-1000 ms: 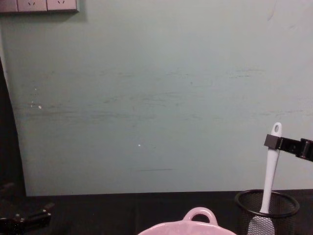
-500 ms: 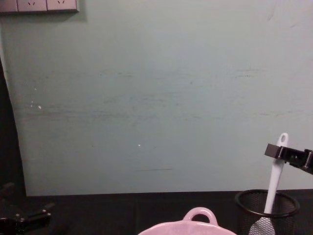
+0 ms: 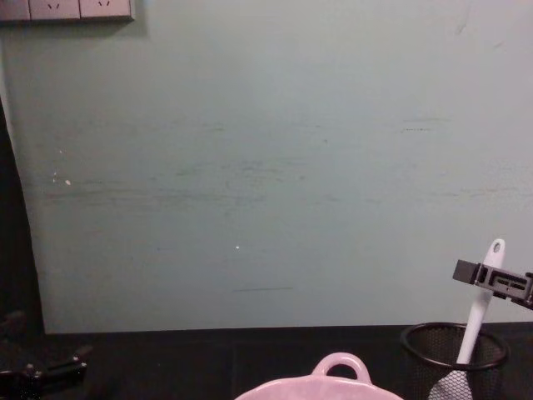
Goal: Use the one hand to pick up the spoon and stir the clear water in the bowl.
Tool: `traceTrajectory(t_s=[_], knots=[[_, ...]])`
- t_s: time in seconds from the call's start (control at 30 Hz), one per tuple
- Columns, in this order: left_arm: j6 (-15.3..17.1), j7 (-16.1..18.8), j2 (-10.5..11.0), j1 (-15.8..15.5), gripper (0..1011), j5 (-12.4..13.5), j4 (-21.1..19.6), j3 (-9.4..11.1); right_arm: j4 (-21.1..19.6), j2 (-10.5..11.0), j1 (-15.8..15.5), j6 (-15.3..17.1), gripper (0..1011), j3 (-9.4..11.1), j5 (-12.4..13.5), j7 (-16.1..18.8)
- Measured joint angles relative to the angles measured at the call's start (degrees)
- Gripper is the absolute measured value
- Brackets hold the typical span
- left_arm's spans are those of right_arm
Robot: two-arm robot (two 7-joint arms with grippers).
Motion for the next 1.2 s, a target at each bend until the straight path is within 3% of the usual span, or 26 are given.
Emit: traceTrajectory(t_s=[0.23,0.47,0.67,0.8,0.83,0.9,0.93,1.07,1.2], knots=[[0.0,0.0,0.0,0.0,1005,0.0,0.0,0.0,-4.17,2.25,-1.98,-0.7,1003,-0.37,-3.8,-2.99],[0.0,0.0,0.0,0.0,1005,0.0,0.0,0.0,-11.91,6.81,-6.28,-1.24,1003,0.9,-8.23,-6.22],[0.0,0.0,0.0,0.0,1005,0.0,0.0,0.0,-14.87,9.64,-7.94,-3.26,1003,1.79,-15.15,-11.33],[0.0,0.0,0.0,0.0,1005,0.0,0.0,0.0,-13.92,9.66,-7.36,-5.07,1003,1.66,-20.18,-14.49],[0.0,0.0,0.0,0.0,1005,0.0,0.0,0.0,-13.92,9.66,-7.36,-5.07,1003,1.66,-20.18,-14.49],[0.0,0.0,0.0,0.0,1005,0.0,0.0,0.0,-11.63,8.73,-6.18,-7.09,1002,1.0,-23.83,-16.18],[0.0,0.0,0.0,0.0,1005,0.0,0.0,0.0,-11.63,8.73,-6.18,-7.09,1002,1.0,-23.83,-16.18],[0.0,0.0,0.0,0.0,1005,0.0,0.0,0.0,-8.33,7.16,-4.9,-8.89,1003,-0.5,-29.17,-19.12],[0.0,0.0,0.0,0.01,1005,0.0,0.0,0.0,-6.67,6.15,-4.49,-9.12,1003,-1.54,-32.31,-20.64]])
